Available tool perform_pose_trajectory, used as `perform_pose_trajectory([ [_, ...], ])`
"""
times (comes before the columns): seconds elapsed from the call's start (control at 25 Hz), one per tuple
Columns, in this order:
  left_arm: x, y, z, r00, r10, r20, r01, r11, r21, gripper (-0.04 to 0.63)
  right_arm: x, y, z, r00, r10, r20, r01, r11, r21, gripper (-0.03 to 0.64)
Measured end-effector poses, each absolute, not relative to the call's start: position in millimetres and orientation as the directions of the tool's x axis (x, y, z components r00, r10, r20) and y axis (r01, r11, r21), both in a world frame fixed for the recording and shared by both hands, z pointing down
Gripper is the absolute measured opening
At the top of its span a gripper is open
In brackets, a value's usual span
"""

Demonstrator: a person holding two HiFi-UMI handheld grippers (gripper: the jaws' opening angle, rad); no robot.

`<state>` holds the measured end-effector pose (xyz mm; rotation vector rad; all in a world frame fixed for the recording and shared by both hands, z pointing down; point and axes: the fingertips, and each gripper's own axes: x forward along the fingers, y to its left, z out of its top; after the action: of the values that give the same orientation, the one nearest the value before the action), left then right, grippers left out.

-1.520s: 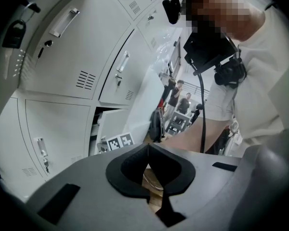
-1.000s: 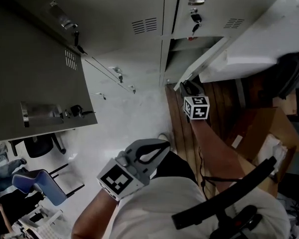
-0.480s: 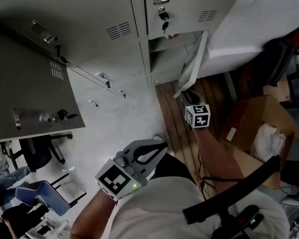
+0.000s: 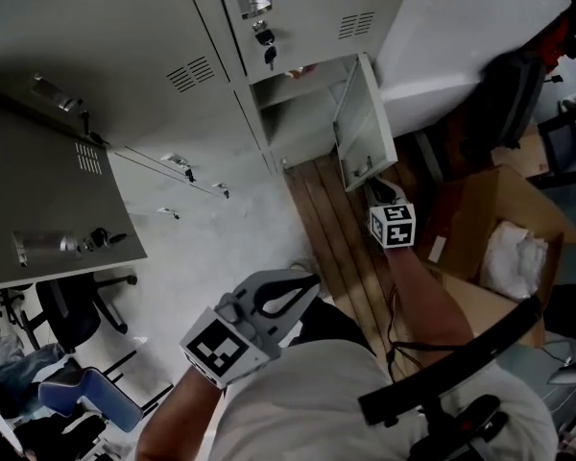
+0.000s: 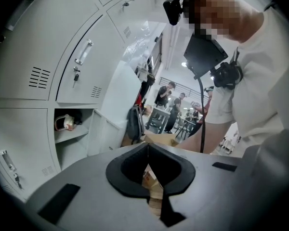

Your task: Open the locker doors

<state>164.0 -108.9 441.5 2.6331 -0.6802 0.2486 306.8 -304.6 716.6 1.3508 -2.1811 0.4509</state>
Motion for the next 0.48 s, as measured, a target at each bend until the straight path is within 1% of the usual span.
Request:
perform_pose_trajectory([
  [0.16,170,-114,443,0.868,-0.416,0.270,-0.490,-0.803,0.340,0.011,326,-311,717,-0.339,-0.723,0.603,-0.897,0.441,0.025,0.044],
  [0.48,174,-120,443,0.869,-0.410,0.277,-0.488,-0.802,0.344,0.011,376,-326,717,-0.246,-0.759,0.603,-0.950,0.314,0.008,0.031],
])
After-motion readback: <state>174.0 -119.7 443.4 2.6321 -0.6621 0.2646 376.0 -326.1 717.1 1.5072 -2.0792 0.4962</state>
